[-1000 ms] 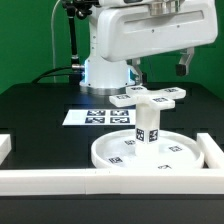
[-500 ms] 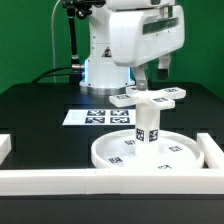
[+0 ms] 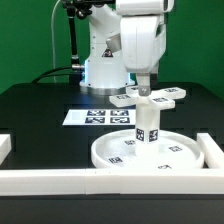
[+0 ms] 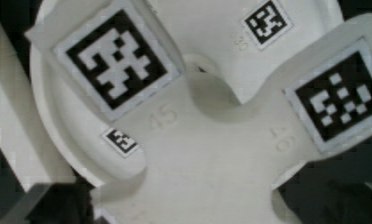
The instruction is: Assemble round table
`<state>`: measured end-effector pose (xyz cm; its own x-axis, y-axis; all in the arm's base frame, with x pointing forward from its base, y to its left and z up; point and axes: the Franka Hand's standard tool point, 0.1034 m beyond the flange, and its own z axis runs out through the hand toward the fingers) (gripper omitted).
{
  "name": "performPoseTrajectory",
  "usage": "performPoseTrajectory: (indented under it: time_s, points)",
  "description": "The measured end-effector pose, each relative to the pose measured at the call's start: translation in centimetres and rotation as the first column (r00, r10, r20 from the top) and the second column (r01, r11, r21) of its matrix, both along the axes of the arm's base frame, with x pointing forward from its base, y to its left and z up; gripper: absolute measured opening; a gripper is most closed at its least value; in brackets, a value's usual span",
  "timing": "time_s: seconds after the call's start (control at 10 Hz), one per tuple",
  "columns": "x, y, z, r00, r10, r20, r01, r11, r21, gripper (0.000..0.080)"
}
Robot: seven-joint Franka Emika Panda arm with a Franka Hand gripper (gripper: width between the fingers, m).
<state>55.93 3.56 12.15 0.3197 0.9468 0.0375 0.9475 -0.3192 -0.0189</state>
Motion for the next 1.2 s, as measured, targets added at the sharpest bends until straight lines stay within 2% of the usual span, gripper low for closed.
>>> performPoseTrajectory:
  time_s: [0.3, 1.2]
  points:
    - [-0.02, -0.55, -0.49, 1.0, -0.02, -0.009, 0.02, 1.0, -0.001, 0.0649]
    - [-0.23, -0.16, -1.04, 0.997, -0.071, -0.02, 0.071, 0.997, -0.002, 0.0649]
